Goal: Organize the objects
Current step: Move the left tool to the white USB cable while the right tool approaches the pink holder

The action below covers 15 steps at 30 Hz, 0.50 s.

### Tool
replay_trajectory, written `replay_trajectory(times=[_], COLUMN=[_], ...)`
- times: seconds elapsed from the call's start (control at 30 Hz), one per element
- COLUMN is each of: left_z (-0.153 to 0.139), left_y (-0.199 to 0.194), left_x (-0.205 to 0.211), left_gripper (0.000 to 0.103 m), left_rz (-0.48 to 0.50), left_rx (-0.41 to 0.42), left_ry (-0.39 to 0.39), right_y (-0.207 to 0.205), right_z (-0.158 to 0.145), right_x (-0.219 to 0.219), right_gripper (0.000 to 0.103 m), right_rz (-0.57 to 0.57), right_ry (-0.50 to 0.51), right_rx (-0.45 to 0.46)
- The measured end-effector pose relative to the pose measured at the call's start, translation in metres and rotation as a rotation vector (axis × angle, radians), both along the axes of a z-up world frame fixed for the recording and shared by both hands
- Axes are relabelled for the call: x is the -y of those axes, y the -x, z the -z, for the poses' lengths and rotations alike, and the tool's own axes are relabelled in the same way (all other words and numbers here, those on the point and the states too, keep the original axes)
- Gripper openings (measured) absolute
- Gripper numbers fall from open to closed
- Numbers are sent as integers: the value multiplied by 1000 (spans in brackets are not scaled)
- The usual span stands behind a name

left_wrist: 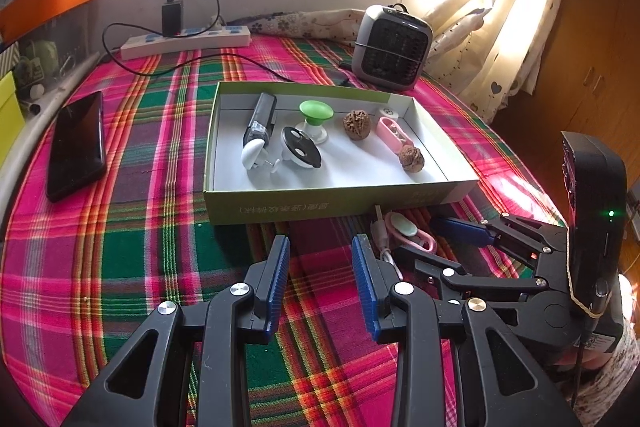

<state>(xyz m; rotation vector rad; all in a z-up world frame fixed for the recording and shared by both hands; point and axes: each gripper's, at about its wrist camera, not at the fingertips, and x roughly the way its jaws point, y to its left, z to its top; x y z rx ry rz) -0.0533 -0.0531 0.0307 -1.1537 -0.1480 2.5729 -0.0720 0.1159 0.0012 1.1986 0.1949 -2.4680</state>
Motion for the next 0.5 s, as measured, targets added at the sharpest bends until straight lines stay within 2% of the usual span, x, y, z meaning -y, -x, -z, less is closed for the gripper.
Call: replay_trajectory(times=[0.2,0.27,0.33,0.43,0.5], left_z=[2,3,4,4,5], left_y=[1,2,3,4,5], left_x=[-6,-8,-10,-14,-16], left_gripper=[30,30,30,30,30], left_rz=[16,21,25,33,40], left_rx=[13,19,24,29,31], left_ry=[2,5,6,7,5], right_y=[1,1,0,-2,-2], right_z=[-1,-1,-1,-1,-1], right_x=[2,2,0,-3,-6], right_gripper=[49,44,33,26,25], right_rz=[-4,-5,-10,-10,-12], right_ry=[-16,-27,-29,-24,-14], right_rx=[-9,-14,-17,-18,-15])
